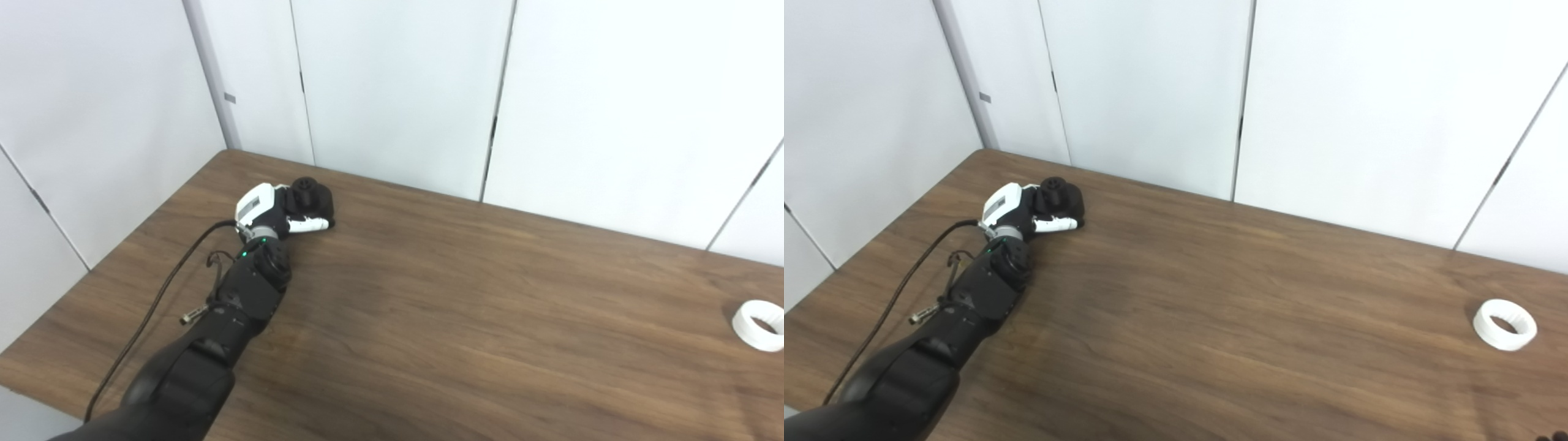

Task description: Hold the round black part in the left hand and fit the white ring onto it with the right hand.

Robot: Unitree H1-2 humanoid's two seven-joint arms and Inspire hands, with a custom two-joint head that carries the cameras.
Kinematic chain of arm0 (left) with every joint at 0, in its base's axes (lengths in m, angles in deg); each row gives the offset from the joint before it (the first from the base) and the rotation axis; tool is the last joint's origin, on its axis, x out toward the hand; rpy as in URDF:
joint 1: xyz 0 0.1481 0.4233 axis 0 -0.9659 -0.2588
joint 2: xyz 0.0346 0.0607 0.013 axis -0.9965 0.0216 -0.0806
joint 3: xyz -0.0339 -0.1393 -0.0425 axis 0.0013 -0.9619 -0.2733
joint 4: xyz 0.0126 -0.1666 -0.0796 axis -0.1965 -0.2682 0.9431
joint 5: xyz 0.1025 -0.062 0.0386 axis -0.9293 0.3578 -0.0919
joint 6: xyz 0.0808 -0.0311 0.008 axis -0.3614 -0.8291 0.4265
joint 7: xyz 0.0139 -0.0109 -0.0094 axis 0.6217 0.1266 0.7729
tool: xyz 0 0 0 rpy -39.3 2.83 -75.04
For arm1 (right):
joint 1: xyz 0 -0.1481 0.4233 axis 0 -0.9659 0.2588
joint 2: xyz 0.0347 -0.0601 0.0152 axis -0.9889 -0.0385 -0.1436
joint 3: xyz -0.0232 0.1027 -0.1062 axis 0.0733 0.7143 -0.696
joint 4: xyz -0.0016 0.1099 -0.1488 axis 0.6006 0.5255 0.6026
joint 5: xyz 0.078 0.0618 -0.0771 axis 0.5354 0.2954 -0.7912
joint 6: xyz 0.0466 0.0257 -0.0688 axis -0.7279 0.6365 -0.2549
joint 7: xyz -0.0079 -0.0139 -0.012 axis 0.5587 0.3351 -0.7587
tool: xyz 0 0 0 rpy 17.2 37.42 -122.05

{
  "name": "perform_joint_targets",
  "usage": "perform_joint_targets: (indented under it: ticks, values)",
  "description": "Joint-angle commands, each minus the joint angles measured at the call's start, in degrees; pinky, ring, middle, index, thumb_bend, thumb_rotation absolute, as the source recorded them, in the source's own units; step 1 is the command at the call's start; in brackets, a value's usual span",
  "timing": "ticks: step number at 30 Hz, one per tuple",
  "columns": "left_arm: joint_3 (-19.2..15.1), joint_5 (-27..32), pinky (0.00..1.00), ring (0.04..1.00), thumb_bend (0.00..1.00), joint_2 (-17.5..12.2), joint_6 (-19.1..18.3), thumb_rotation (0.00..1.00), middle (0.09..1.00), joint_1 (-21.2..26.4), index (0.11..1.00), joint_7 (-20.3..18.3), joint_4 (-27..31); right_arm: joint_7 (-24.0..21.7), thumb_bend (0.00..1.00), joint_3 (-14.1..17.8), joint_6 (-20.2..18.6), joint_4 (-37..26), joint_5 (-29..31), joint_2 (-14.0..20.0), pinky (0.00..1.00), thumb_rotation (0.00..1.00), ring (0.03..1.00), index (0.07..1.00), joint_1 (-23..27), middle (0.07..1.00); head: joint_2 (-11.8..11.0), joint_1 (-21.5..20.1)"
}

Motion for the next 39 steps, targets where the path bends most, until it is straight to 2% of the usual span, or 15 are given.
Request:
perform_joint_targets:
  ticks: [1, 3, 4, 7, 8, 9, 11, 14, 18, 24, 26, 28, 30, 35, 39]
  values:
    - [-0.5, 0.7, 1.0, 0.982, 1.0, -0.2, -0.9, 0.45, 0.924, 0.6, 0.798, 0.4, 0.2, 0.4, 0.63, 0.7, 0.7, -1.8, 0.3, 0.8, 1.0, 1.0, 0.981, 0.919, 0.3, 0.922, 0.0, 0.0]
    - [-1.3, 1.1, 1.0, 0.97, 0.95, 0.1, -0.2, 0.44, 0.916, 0.6, 0.765, 1.4, 0.0, 0.4, 0.64, 0.7, 0.7, -1.8, 0.2, 0.7, 1.0, 1.0, 0.981, 0.917, 0.3, 0.921, 0.0, 0.0]
    - [-1.6, 1.2, 1.0, 0.958, 0.89, 0.2, 0.1, 0.39, 0.903, 0.6, 0.724, 1.8, -0.2, 0.4, 0.64, 0.7, 0.7, -1.9, 0.2, 0.7, 1.0, 1.0, 0.978, 0.914, 0.3, 0.921, 0.0, 0.0]
    - [-2.9, 2.5, 1.0, 0.945, 0.81, 0.5, 2.3, 0.28, 0.887, 0.4, 0.663, 2.8, -0.7, 0.0, 0.64, 0.6, 1.2, -1.6, 0.3, 0.9, 1.0, 1.0, 0.98, 0.915, 0.3, 0.922, 0.0, 0.0]
    - [-3.5, 3.1, 0.99, 0.917, 0.64, 0.6, 3.1, 0.16, 0.861, 0.4, 0.562, 3.1, -0.9, -0.2, 0.63, 0.5, 1.6, -1.3, 0.4, 1.0, 1.0, 1.0, 0.978, 0.918, 0.3, 0.924, 0.0, 0.0]
    - [-3.8, 3.5, 0.98, 0.908, 0.58, 0.7, 4.1, 0.11, 0.851, 0.3, 0.526, 3.6, -1.5, -0.4, 0.62, 0.4, 1.9, -1.0, 0.6, 1.0, 1.0, 1.0, 0.978, 0.92, 0.4, 0.927, -0.2, -0.5]
    - [-4.2, 3.9, 0.93, 0.869, 0.53, 0.7, 5.7, 0.07, 0.797, 0.4, 0.492, 4.3, -2.5, -0.6, 0.62, 0.4, 2.2, -0.7, 0.7, 1.1, 1.0, 1.0, 0.982, 0.924, 0.5, 0.932, -0.2, -0.4]
    - [-4.3, 3.8, 0.87, 0.816, 0.52, 0.8, 6.7, 0.05, 0.743, 0.3, 0.484, 4.9, -3.1, -0.4, 0.63, 0.5, 2.0, -0.8, 0.6, 1.1, 1.0, 1.0, 0.983, 0.923, 0.5, 0.931, -0.2, -0.4]
    - [-3.9, 3.5, 0.81, 0.781, 0.52, 0.6, 6.9, 0.05, 0.717, 0.3, 0.484, 4.9, -3.3, -0.3, 0.66, 0.6, 1.9, -0.6, 0.8, 1.0, 1.0, 1.0, 0.978, 0.92, 0.6, 0.926, -0.3, -0.5]
    - [-3.2, 3.2, 0.88, 0.825, 0.52, 0.4, 8.9, 0.05, 0.756, -0.4, 0.483, 5.7, -2.9, -0.2, 0.66, 0.5, 1.7, -1.0, 0.6, 1.0, 1.0, 1.0, 0.981, 0.921, 0.5, 0.928, -0.2, -1.0]
    - [-3.7, 3.6, 0.92, 0.841, 0.52, 0.5, 10.4, 0.05, 0.757, -1.4, 0.483, 6.3, -1.0, -0.2, 0.65, 0.3, 1.9, -1.1, 0.5, 0.8, 1.0, 1.0, 0.982, 0.923, 0.4, 0.928, 0.0, -1.8]
    - [-4.3, 4.1, 0.9, 0.845, 0.52, 0.7, 11.8, 0.05, 0.759, -2.4, 0.483, 6.7, 0.9, -0.2, 0.64, 0.1, 2.0, -1.3, 0.3, 0.5, 1.0, 1.0, 0.986, 0.922, 0.3, 0.929, 0.1, -2.3]
    - [-4.6, 4.5, 0.88, 0.85, 0.52, 0.9, 12.0, 0.05, 0.765, -4.5, 0.483, 5.7, 6.0, -0.1, 0.63, -0.1, 1.8, -1.9, 0.0, 0.3, 1.0, 1.0, 0.988, 0.923, 0.2, 0.93, 0.5, -3.0]
    - [-2.6, 3.2, 0.9, 0.917, 0.52, 0.7, 8.0, 0.05, 0.816, -12.9, 0.486, -1.1, 28.0, 0.3, 0.63, -0.8, 1.5, -3.0, -0.7, -0.2, 1.0, 1.0, 0.979, 0.924, 0.2, 0.924, 1.8, -4.8]
    - [-1.5, 3.2, 0.91, 0.917, 0.52, 1.0, 5.7, 0.05, 0.82, -20.5, 0.488, -6.7, 44.8, 0.5, 0.63, -1.6, 0.8, -4.3, -1.7, -0.6, 1.0, 1.0, 0.981, 0.922, 0.0, 0.92, 2.4, -7.6]
